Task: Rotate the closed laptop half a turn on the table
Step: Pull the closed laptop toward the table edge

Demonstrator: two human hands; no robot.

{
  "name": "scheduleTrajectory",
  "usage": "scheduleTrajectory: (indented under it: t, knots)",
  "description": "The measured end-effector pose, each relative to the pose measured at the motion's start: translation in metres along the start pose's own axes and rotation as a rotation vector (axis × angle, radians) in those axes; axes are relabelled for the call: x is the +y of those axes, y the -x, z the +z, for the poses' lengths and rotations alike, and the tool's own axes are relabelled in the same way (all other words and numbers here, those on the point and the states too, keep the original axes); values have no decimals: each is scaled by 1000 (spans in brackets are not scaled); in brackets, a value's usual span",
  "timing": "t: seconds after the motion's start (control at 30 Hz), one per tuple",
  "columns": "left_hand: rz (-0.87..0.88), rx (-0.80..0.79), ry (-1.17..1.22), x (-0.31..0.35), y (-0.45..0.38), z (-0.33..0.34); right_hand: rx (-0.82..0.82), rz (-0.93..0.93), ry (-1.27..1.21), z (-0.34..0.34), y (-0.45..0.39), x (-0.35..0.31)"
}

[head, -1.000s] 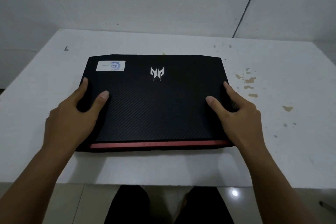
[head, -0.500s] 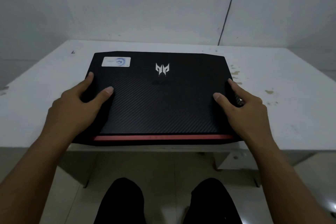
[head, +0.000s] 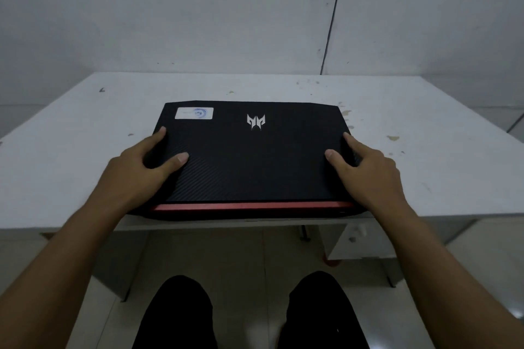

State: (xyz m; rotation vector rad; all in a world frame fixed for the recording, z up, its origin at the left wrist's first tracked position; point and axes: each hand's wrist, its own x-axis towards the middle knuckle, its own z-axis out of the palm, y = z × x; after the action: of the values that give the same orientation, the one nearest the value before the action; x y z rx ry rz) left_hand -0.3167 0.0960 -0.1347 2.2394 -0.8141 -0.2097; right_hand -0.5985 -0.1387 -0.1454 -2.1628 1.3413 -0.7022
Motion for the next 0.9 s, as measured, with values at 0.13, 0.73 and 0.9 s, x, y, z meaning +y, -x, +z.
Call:
scheduleTrajectory:
  t: [0.13,0.73,0.9]
  knots:
    - [-3,-9,-37,-6,-4,3,-38,-20,127,6,-5,2]
    - [-3,-92,-330,-13,-13,10,-110,-43,371,6,-15,0]
    - [1,-110,-346,-11,-14,10,-122,-62,461,5,-15,-1]
